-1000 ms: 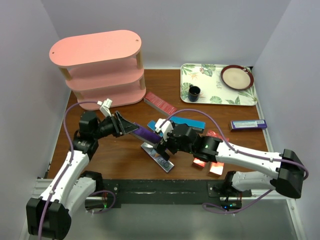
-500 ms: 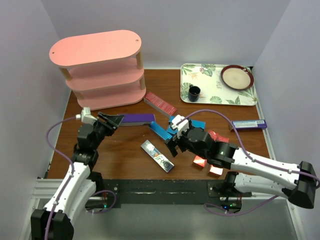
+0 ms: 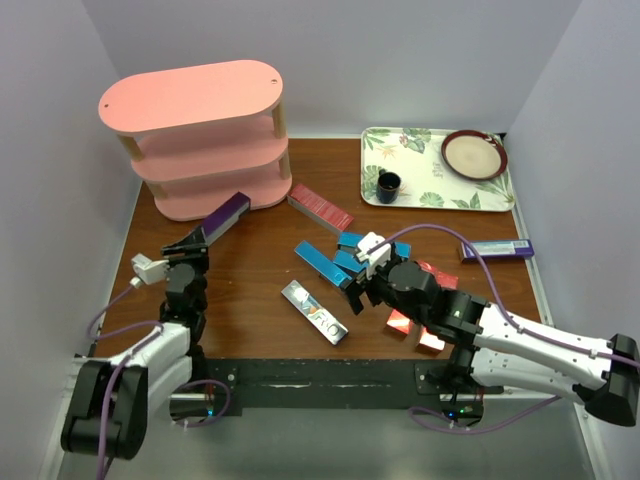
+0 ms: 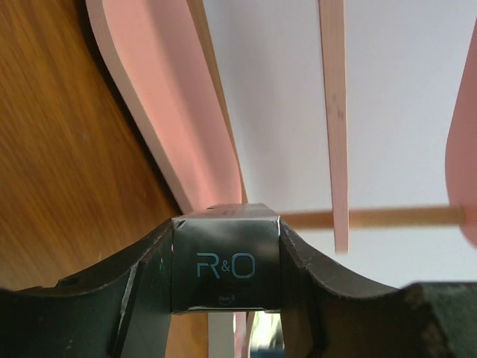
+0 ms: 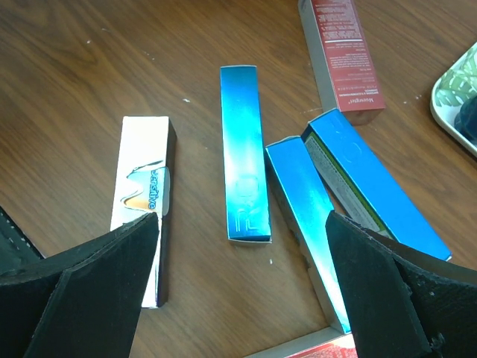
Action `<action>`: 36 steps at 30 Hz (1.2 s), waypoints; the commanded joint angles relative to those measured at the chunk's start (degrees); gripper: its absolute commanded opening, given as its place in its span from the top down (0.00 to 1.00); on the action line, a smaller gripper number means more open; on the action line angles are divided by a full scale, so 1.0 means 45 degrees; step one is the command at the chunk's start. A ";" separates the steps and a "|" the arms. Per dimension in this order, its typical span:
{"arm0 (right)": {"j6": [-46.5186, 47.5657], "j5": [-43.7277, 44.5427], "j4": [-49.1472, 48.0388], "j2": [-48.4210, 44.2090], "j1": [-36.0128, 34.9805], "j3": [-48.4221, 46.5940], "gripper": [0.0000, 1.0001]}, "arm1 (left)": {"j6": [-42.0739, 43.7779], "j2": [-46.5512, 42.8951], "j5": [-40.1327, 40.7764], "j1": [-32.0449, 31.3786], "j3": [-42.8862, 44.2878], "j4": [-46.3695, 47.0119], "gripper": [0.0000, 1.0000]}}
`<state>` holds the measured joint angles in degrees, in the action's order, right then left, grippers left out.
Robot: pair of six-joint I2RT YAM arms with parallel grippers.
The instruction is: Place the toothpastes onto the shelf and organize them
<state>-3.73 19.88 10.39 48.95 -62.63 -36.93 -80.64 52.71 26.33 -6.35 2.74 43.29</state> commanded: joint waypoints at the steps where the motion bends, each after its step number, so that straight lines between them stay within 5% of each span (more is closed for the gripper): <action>1: 0.0008 -0.0257 -0.0201 -0.0409 -0.0027 0.0061 0.02 | -0.0694 0.1409 0.2995 0.0257 -0.0297 0.4596 0.88; 16: 0.0379 -0.1039 0.0034 0.0548 -0.0027 -0.0095 0.01 | 0.0088 0.7206 0.2315 0.3030 0.1186 0.9009 0.88; 24: 0.0359 -0.1019 0.0132 0.0646 -0.0027 -0.0017 0.01 | 0.1278 1.0101 0.1825 0.3344 0.2689 1.1668 0.87; 36: 0.0457 -0.1038 0.0132 0.1115 -0.0027 -0.0056 0.01 | 0.1787 1.1861 0.0928 0.3423 0.3102 1.2782 0.56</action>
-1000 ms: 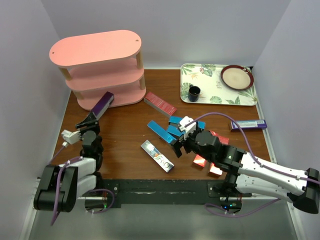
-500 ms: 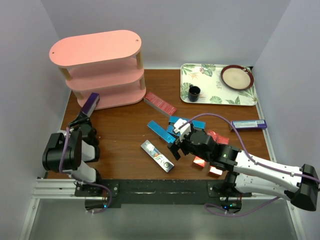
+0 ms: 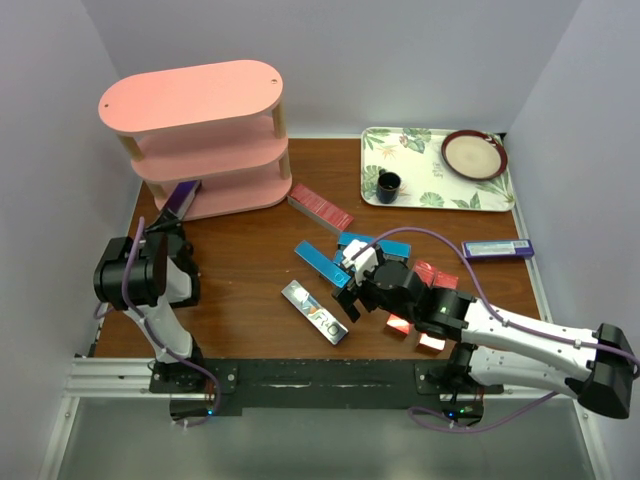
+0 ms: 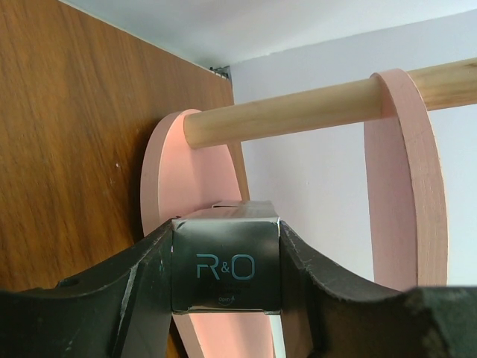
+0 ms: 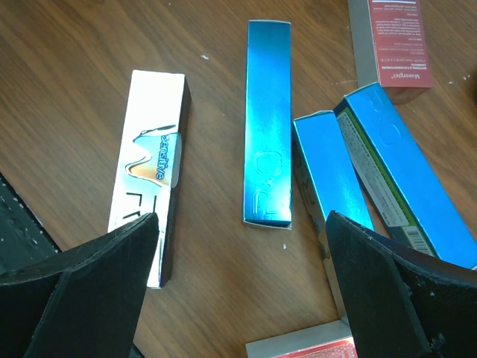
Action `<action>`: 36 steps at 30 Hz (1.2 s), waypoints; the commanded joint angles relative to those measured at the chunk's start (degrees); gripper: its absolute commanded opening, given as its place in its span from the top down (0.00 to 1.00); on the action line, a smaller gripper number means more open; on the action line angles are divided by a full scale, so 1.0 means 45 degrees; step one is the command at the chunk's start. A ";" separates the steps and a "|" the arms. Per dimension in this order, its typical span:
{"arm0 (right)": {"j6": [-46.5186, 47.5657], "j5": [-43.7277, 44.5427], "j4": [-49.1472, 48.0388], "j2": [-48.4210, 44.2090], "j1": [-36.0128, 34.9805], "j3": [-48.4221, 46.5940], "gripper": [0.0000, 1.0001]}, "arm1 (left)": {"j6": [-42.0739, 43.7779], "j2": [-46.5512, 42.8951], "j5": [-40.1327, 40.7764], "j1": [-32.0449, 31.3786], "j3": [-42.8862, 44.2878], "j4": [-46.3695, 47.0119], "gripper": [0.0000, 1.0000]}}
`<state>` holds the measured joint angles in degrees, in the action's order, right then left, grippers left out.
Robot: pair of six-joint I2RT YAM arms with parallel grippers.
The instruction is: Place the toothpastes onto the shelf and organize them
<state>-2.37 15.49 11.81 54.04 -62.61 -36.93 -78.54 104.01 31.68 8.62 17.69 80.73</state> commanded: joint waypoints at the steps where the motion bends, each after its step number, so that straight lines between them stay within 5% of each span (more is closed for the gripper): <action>1: 0.0156 -0.0062 -0.0184 -0.0017 -0.0032 -0.0056 0.01 | 0.1340 0.0462 -0.0302 0.0115 -0.0240 0.4521 0.54; 17: 0.0117 -0.0238 -0.0184 -0.0017 -0.0013 -0.0017 0.01 | 0.0990 0.0344 -0.1025 0.0193 -0.1529 0.4775 0.51; 21: 0.0136 -0.0257 -0.0223 0.0022 -0.0032 0.0022 0.01 | 0.0658 0.0792 -0.1414 0.0213 -0.1549 0.5399 0.59; 25: 0.0136 -0.0238 -0.0223 0.0022 -0.0032 0.0022 0.01 | 0.0404 0.0989 -0.1319 0.0213 -0.1354 0.5615 0.78; 36: 0.0136 -0.0355 -0.0028 0.0315 -0.0032 -0.0134 0.01 | -0.0593 0.1047 -0.0165 0.1403 -0.1471 0.5985 0.85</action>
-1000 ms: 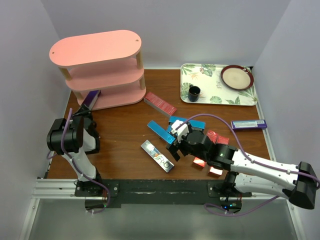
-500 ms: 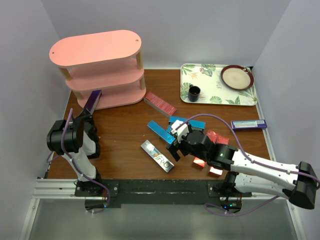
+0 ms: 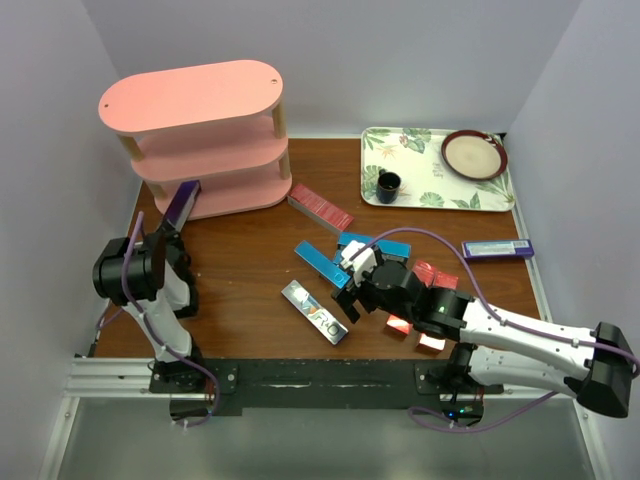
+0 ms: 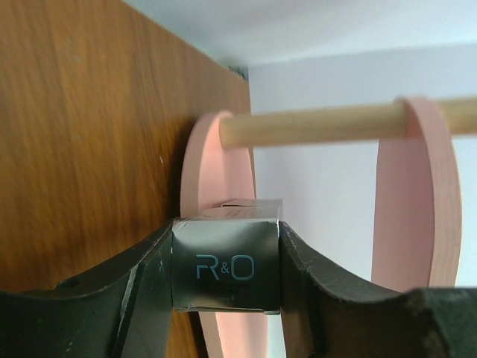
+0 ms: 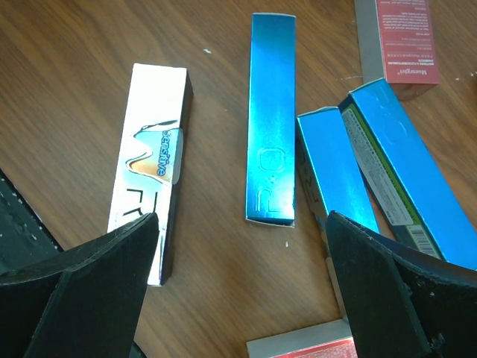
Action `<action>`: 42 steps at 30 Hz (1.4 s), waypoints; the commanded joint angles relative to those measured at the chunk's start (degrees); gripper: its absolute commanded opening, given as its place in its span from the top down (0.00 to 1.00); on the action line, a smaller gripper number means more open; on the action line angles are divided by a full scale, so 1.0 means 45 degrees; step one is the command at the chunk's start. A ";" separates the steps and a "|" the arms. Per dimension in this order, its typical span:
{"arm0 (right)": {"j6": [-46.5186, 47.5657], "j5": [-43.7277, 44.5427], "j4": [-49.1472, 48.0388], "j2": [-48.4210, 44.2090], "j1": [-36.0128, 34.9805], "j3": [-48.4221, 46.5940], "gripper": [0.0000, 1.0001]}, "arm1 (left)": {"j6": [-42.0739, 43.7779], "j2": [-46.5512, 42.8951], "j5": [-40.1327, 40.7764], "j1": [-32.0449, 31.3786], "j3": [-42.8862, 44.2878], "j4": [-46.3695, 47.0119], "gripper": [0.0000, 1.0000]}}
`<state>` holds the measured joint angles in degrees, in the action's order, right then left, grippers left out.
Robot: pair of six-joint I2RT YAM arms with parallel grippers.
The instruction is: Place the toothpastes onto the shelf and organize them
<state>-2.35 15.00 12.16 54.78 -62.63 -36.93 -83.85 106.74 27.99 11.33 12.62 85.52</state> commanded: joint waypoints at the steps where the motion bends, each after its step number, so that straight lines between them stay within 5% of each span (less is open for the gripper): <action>1: 0.0132 -0.0268 -0.0144 0.0169 -0.0027 -0.0095 0.01 | 0.0529 0.0460 0.0636 0.0937 -0.0383 0.5000 0.85; 11: 0.0151 -0.0307 -0.0066 0.0423 -0.0027 -0.0173 0.01 | 0.0528 0.1006 -0.0203 0.1115 0.0846 0.4981 0.83; 18: 0.0190 -0.0307 -0.0066 0.0599 -0.0027 -0.0192 0.01 | 0.0685 0.0890 -0.0594 0.0939 0.1414 0.4258 0.63; 27: 0.0151 -0.0346 0.0051 0.0443 -0.0027 -0.0290 0.01 | 0.0783 0.0500 -0.1434 0.0743 0.1199 0.3498 0.50; 42: 0.0053 -0.0405 0.0012 -0.0123 -0.0027 -0.0114 0.01 | 0.1291 -0.2313 -0.1531 0.0685 0.1159 -0.2401 0.23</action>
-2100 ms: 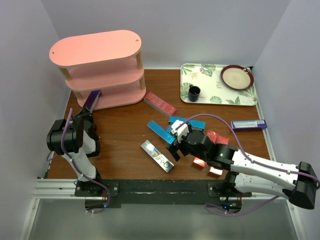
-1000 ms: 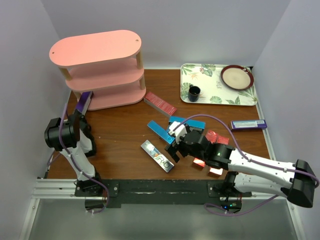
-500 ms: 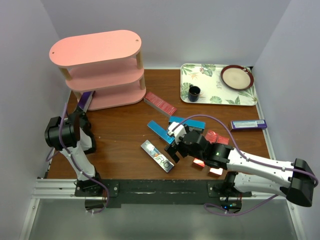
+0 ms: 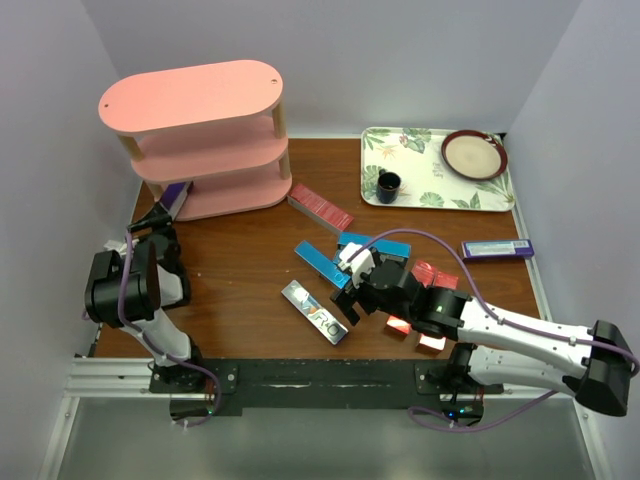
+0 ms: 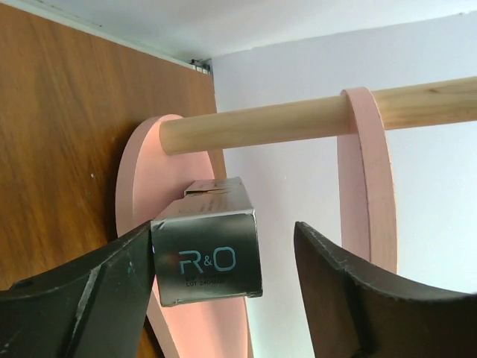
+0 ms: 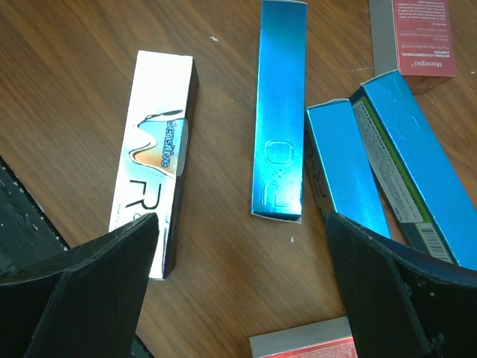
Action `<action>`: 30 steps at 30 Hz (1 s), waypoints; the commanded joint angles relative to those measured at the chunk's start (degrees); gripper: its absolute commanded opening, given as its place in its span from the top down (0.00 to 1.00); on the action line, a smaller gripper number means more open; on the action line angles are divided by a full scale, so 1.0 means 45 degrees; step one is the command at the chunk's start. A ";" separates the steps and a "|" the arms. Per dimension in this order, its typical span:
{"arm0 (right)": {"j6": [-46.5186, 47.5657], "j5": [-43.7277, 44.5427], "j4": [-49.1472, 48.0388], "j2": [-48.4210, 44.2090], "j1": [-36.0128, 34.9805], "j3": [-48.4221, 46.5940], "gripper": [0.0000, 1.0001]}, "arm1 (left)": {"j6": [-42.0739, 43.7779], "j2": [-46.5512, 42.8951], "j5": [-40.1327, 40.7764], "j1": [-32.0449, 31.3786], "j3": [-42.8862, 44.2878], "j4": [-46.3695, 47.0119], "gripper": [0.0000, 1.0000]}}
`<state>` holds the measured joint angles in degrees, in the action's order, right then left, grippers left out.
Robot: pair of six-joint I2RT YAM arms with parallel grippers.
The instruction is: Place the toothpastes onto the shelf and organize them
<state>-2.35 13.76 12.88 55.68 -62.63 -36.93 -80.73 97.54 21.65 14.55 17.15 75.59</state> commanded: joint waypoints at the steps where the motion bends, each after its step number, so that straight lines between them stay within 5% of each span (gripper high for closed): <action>1: 0.0053 -0.0128 -0.0168 -0.0342 -0.0027 -0.0114 0.01 | 0.0596 -0.0249 -0.0375 -0.0029 0.0154 -0.0293 0.23; 19: 0.0014 -0.0050 -0.0266 -0.0518 -0.0027 0.0042 0.01 | 0.1728 -0.0699 -0.1783 -0.0068 0.1677 -0.4589 0.07; 30: -0.0025 -0.0108 -0.0246 -0.0440 -0.0027 0.0042 0.01 | 0.1554 -0.0715 -0.2566 -0.0068 0.2167 -0.5429 0.00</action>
<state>-2.37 13.74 12.88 54.57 -62.63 -36.93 -74.72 96.07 10.81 14.55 26.06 52.93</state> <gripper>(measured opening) 0.986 0.994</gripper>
